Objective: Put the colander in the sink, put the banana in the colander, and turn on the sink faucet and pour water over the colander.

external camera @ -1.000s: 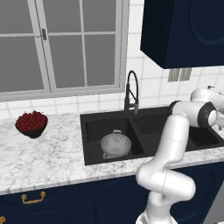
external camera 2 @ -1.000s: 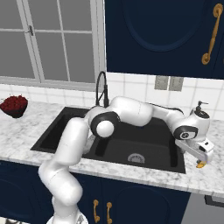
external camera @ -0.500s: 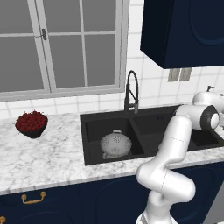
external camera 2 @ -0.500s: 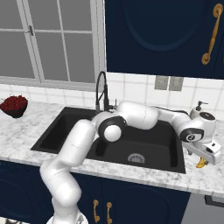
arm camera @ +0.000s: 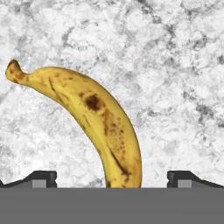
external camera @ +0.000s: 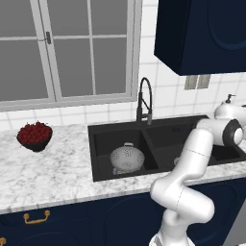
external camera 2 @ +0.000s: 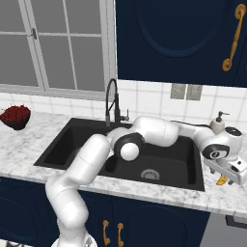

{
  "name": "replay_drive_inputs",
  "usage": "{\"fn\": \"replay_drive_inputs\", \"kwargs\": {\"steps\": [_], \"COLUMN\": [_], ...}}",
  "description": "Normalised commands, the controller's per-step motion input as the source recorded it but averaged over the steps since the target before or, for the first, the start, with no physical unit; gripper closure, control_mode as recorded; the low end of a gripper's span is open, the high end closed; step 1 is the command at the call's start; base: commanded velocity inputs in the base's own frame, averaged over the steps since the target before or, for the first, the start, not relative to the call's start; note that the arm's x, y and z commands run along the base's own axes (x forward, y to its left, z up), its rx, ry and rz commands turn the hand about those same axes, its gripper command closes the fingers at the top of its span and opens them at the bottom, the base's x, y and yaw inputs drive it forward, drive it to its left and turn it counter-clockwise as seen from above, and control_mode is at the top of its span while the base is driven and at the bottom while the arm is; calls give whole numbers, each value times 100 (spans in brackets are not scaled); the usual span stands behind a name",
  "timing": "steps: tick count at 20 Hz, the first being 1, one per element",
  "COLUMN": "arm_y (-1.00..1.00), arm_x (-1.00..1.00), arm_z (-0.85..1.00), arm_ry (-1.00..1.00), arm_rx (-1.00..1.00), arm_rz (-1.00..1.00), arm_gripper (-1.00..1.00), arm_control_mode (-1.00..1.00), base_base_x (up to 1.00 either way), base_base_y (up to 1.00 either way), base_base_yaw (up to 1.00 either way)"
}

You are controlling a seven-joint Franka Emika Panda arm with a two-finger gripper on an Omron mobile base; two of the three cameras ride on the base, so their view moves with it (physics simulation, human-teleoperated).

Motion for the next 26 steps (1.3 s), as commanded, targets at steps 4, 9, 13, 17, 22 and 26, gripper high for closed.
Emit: {"fn": "replay_drive_inputs", "kwargs": {"steps": [4,9,13,17,22,26], "arm_y": [-4,-6,-3,-5,-3,-1], "arm_x": [0,1,0,0,0,-4], "arm_z": [-17,-16,-22,-15,-6,3], "arm_ry": [0,0,0,0,0,0], "arm_rx": [0,0,0,0,0,0], "arm_rz": [0,0,0,0,0,1], "arm_gripper": [-100,-100,100,100,100,100], "arm_control_mode": [-100,-100,-100,-100,-100,-100], "base_base_x": [0,0,0,0,0,0], "base_base_y": [0,0,0,0,0,0], "base_base_yaw": [0,0,0,0,0,0]}}
